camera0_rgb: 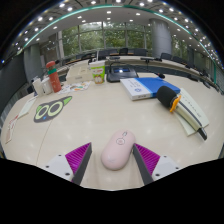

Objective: Arrange mouse

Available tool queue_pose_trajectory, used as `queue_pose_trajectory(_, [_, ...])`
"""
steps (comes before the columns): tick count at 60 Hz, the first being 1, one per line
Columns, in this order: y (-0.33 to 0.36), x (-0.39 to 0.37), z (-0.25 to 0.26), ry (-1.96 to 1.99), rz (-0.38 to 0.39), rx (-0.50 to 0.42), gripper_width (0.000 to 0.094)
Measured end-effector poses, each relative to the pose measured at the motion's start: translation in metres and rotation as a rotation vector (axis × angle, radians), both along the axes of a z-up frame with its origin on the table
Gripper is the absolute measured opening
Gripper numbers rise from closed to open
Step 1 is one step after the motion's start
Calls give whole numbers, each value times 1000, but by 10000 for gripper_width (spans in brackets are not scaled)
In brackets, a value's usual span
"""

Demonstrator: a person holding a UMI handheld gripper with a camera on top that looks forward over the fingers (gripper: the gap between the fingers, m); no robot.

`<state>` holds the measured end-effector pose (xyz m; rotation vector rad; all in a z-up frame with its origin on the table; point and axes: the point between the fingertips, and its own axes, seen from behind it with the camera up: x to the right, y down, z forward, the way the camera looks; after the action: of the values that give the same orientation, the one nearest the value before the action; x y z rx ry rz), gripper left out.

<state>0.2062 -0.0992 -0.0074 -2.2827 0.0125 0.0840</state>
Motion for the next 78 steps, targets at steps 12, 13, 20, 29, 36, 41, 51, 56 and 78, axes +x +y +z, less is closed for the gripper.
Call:
queue_pose_trajectory(12, [21,9,-5,-95,-20,1,602])
queue_pose_trajectory(13, [21,7,-5,-89,-19,2,573])
queue_pose_trajectory(20, [23,9,-5,-84,-29,3,462])
queue_pose_trajectory(29, [22,12,-5,-87,-40,-2,380])
queue_pose_trajectory(36, [22,11,-4,-79,-40,-11,343])
queue_pose_trajectory(41, [23,13,9,-78,-58,5,337])
queue_pose_trajectory(51, [43,7,82,-71,-97,101,337])
queue_pose_trajectory(56, [64,-8,132,-81,-100,173,336])
queue_pose_trajectory(78, [154,-226,171,-42,62,205,335])
